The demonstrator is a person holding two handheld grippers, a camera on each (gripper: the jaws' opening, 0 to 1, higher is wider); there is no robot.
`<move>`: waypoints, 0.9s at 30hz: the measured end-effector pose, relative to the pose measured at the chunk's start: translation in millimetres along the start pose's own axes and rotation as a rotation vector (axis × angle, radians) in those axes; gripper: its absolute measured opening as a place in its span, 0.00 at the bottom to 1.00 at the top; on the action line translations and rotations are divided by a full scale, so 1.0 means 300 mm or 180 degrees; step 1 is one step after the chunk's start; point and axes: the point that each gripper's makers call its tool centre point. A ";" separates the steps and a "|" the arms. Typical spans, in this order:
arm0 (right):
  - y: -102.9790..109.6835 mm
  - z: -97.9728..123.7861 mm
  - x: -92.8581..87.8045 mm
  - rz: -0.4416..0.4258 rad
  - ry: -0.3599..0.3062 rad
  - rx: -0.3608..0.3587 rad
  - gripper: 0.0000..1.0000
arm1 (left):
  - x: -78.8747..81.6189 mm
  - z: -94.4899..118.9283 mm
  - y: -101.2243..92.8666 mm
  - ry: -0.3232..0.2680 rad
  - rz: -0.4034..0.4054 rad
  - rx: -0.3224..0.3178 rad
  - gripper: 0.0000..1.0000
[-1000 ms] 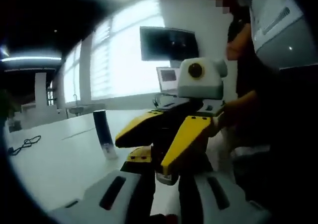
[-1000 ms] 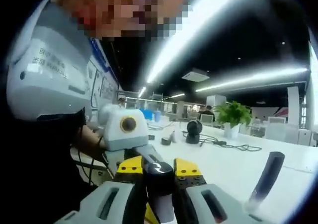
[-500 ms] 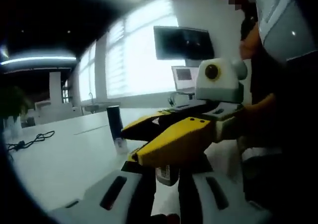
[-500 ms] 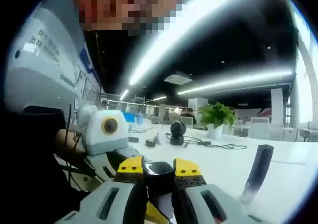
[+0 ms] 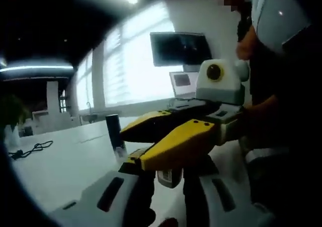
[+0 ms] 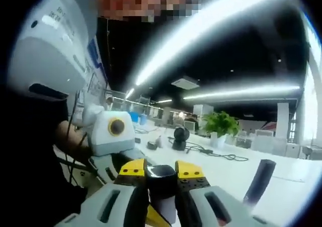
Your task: Pick up cosmetic bottle twist off cap place on table pick up cap screw tight cap place on table
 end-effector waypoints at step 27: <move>-0.166 -0.042 -0.031 -0.0564 -0.0136 -0.0625 0.13 | -0.084 0.060 0.147 0.0236 0.0284 0.0505 0.22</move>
Point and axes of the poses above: the point that each gripper's makers call its tool centre point, and the gripper's own axes: z roughly backward along the fingers, y roughly to its left, x roughly out of its top, and after that the axes turned 4 degrees about x, right-handed
